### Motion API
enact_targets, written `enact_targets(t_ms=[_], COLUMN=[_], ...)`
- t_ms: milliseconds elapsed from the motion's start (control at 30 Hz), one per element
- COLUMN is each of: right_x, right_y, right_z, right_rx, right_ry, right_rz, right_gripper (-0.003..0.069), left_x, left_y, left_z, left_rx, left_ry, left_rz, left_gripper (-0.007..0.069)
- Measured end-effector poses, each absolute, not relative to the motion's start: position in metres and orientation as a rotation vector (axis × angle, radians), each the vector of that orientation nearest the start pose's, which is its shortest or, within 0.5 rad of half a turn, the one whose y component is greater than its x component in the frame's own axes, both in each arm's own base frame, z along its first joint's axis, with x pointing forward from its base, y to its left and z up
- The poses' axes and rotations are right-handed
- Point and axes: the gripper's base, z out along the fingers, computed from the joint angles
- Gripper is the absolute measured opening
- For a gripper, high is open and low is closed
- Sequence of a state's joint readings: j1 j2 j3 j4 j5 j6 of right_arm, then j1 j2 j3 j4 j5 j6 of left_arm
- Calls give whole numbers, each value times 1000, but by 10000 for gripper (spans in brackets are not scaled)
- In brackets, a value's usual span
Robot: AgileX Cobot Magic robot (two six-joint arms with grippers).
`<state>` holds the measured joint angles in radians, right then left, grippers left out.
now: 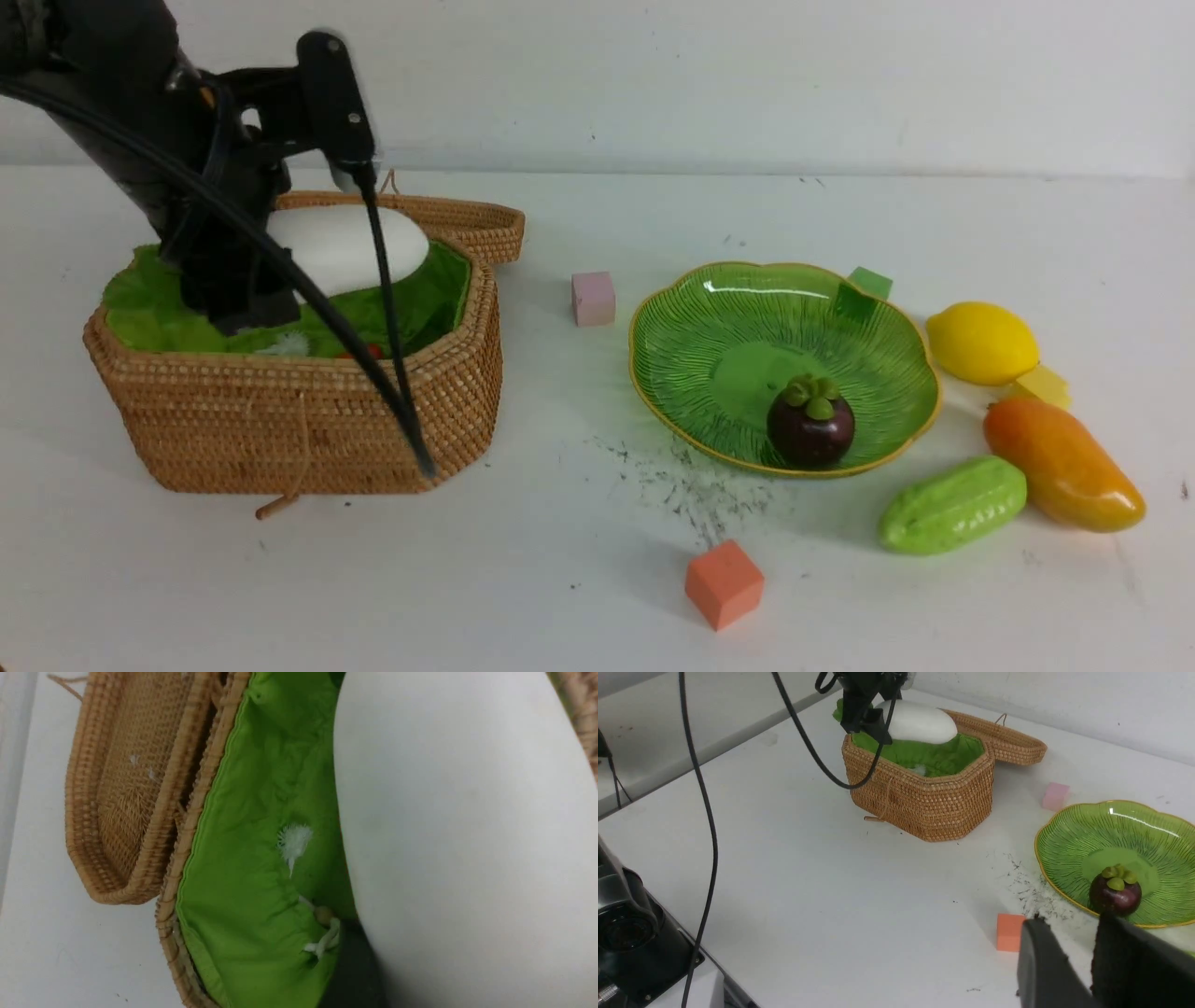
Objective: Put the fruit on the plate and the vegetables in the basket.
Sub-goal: Take a daikon with your left arm and place it on the basket on the left, then take a chayote with your right arm and place it on the basket on the left.
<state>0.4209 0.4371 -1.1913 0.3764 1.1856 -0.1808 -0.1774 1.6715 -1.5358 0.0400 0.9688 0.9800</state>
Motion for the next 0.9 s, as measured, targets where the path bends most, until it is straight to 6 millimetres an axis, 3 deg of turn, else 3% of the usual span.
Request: enact_targets(t_ms=[300,433,600,667,767,900], right_x=[-19,-19,-19,-19,-18,-3], right_y=[25,25,25,25,25,26], right_z=[454,454,454,454,454,452], right_rx=[-652,-652,-652,-652,-644,-569], right_ry=[1775,1776,1775,1775,1781,1872], right_rz=[596,596,596,596,584,565], right_gripper=[181,181,181,181,181,181], left_x=[376,374,367,362,352,330], left_y=[-52,-52,-50,-50,-54,-68], left_z=[332,330,336,343,358,384], left_rx=[1282,1264,1261,1248,1134,836], left_ry=[2163,2202,2226,2215,2214,2234], left_rz=[374,355,344,342,247,-49], left_gripper=[514,622,665,648,563,290])
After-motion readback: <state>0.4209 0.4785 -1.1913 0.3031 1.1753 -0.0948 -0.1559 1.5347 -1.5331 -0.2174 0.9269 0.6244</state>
